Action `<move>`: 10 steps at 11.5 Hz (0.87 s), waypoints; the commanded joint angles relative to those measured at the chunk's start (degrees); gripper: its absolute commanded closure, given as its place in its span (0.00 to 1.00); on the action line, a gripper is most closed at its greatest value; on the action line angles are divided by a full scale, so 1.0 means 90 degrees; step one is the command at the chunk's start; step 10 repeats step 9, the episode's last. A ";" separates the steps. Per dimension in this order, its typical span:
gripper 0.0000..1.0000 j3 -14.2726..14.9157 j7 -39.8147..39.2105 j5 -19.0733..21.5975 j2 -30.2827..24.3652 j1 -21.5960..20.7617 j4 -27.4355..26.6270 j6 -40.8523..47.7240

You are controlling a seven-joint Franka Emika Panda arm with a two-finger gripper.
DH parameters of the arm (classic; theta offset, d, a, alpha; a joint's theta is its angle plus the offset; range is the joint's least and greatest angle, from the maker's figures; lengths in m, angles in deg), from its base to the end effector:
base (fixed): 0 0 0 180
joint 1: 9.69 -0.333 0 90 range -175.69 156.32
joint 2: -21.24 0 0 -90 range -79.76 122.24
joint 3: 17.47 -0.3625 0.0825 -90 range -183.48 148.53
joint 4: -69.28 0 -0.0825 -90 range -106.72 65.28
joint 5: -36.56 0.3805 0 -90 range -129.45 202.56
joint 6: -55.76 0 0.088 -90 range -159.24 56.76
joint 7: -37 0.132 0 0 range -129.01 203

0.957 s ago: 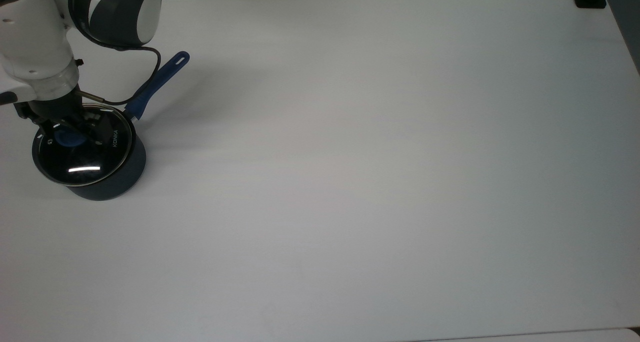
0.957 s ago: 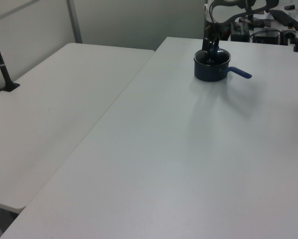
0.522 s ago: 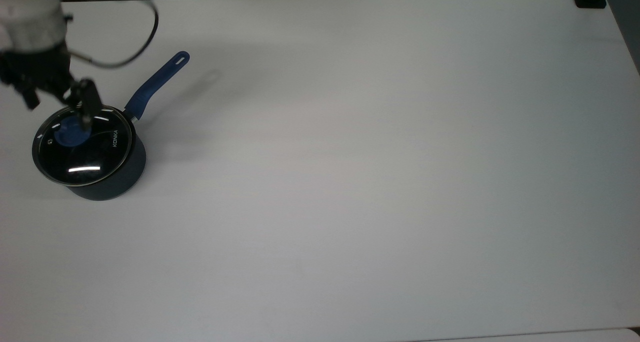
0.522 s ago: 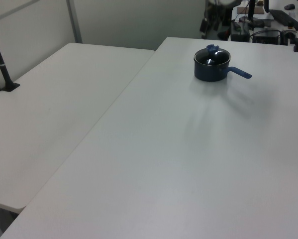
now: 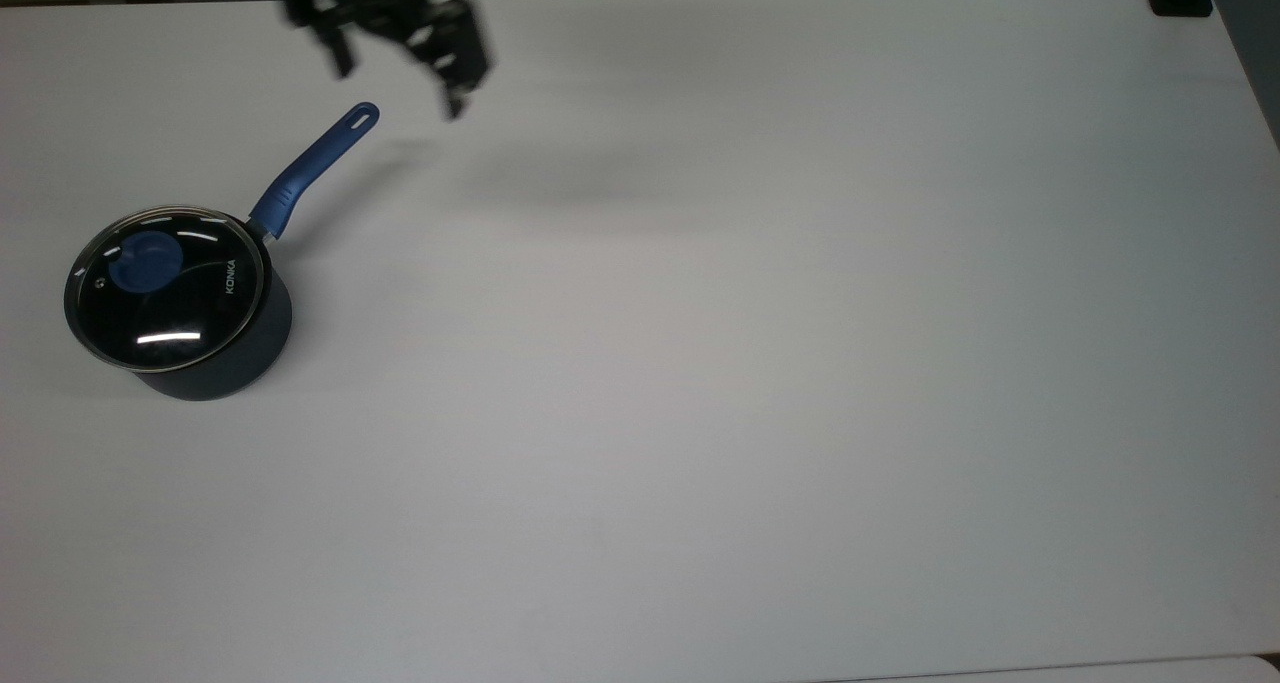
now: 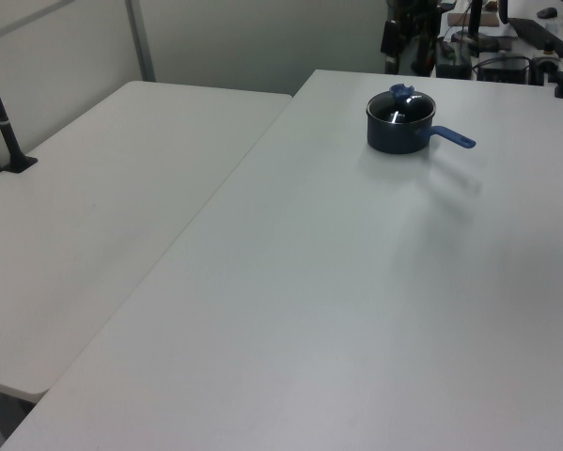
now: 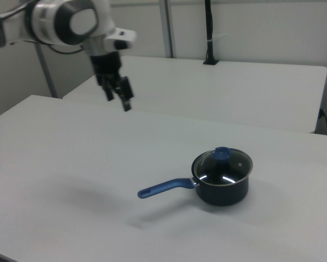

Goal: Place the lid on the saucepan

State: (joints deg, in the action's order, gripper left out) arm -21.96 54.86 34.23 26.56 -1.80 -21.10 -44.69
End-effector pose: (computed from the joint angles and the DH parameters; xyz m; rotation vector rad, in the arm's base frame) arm 0.5997 -0.0425 0.6066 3.0643 -0.5671 0.1352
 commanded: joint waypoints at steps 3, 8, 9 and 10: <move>0.00 0.0733 -0.0379 0.0298 -0.1030 -0.1257 -0.1130 0.0038; 0.00 0.0733 -0.1682 -0.0083 -0.0981 -0.1072 -0.0876 0.0273; 0.00 0.0733 -0.1682 -0.0073 -0.0971 -0.1072 -0.0856 0.0263; 0.00 0.0733 -0.1682 -0.0073 -0.0971 -0.1072 -0.0856 0.0263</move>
